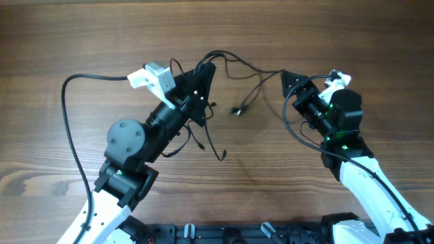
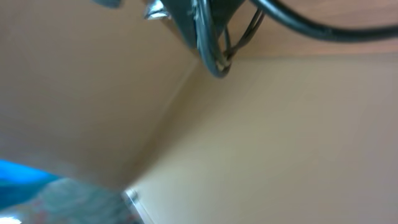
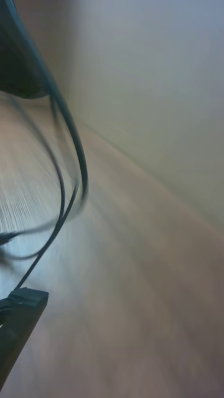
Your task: Untangle cables
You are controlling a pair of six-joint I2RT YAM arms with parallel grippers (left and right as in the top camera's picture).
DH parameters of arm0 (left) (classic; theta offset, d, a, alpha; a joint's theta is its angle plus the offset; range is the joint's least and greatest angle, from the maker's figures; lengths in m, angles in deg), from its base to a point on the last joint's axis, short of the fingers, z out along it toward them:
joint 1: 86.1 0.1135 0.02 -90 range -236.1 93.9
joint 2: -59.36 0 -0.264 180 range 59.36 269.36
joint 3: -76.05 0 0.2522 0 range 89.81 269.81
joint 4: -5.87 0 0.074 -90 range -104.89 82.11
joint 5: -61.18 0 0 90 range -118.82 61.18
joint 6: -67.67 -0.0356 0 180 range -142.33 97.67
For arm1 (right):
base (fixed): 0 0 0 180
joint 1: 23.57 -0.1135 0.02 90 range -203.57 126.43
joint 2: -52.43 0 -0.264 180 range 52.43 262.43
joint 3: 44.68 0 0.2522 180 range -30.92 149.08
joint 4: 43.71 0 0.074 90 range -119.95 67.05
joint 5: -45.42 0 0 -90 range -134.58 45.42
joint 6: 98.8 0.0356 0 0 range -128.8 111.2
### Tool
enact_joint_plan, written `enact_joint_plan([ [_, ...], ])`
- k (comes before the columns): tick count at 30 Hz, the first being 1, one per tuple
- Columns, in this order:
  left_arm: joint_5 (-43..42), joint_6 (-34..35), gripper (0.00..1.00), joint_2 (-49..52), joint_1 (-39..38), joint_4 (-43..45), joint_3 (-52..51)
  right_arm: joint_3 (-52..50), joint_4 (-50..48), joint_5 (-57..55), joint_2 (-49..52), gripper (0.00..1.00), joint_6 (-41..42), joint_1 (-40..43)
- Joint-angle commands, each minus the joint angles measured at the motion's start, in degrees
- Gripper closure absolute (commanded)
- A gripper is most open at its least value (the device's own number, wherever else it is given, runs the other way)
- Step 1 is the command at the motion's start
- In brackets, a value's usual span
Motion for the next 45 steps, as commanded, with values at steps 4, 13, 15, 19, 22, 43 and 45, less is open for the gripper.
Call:
enact_joint_plan([
  [4,10.3,-2.0,0.71,0.2,0.7,-14.7,0.4,0.4,-6.1,16.5,0.0,0.0,-7.6,0.1],
  [13,14.6,-5.1,0.04,0.2,0.7,-26.1,0.4,0.8,-4.6,16.9,-1.6,0.01,-7.3,0.1],
  [15,14.8,-5.1,0.02,0.2,0.7,-27.9,0.4,1.8,-2.3,16.9,-1.9,0.0,-7.8,0.1],
  [19,22.3,-5.0,0.0,0.2,0.7,-32.9,0.4,4.5,4.2,16.8,-2.0,0.01,-10.0,0.1],
  [22,28.6,-4.8,0.0,-0.2,0.7,-40.7,0.4,9.9,15.9,15.8,-2.0,0.0,-15.8,0.1],
  [43,24.7,2.7,0.0,-3.4,28.7,-62.5,0.4,24.3,38.7,13.7,-1.3,0.0,-31.8,-3.2],
  [45,24.7,2.7,0.0,-3.4,28.8,-62.6,0.4,27.2,41.1,12.9,-0.2,0.0,-31.8,-3.4],
])
